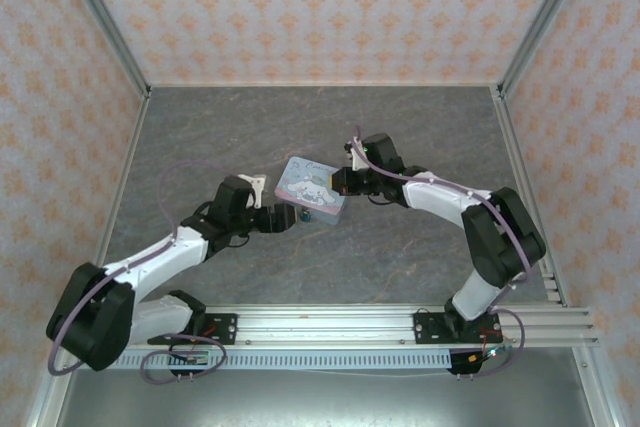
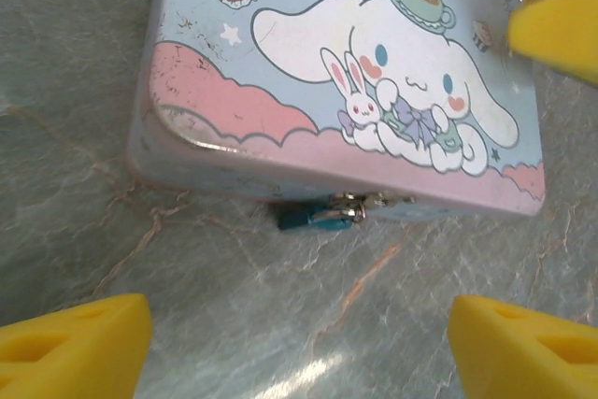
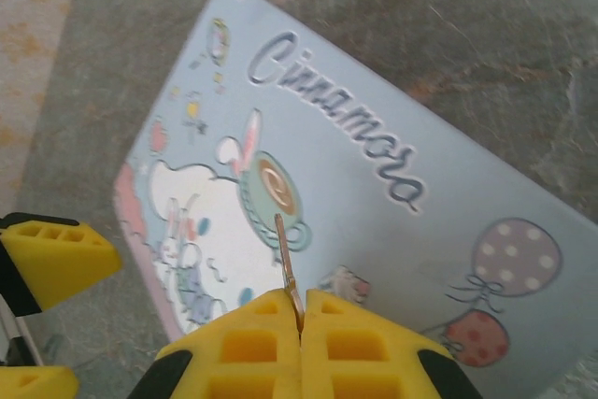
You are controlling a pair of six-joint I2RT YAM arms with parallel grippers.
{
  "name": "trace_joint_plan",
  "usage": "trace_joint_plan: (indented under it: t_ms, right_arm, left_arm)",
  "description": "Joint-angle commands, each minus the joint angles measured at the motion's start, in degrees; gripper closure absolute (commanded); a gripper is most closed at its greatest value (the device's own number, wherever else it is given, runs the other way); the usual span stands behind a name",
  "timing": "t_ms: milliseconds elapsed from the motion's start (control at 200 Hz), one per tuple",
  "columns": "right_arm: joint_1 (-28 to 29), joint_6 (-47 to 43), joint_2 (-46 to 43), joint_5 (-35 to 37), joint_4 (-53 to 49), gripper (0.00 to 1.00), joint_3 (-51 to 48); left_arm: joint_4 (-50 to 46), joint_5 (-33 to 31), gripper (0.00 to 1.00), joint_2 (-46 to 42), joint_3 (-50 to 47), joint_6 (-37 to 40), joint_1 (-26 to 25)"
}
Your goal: Unlock the padlock with the key
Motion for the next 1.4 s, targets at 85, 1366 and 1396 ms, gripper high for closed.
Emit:
trace_joint_plan:
  t_ms: [85, 1366, 1396]
  right_arm:
    - [0.19, -0.63, 1.75, 2.75, -4.82, 1.0, 1.02]
    - [0.27, -2.15, 1.46, 4.01, -6.9, 1.0, 0.39]
    - [0.26, -2.15, 1.43, 4.0, -6.87, 1.0, 0.39]
  left_arm:
    - [12.03, 2.72, 0.17, 7.23, -0.7, -3.13, -1.0]
    - [20.72, -0.88, 0.47, 23.59, 3.55, -4.19, -9.49]
    - [20.76, -1.19, 0.48, 23.73, 3.59, -5.78, -9.64]
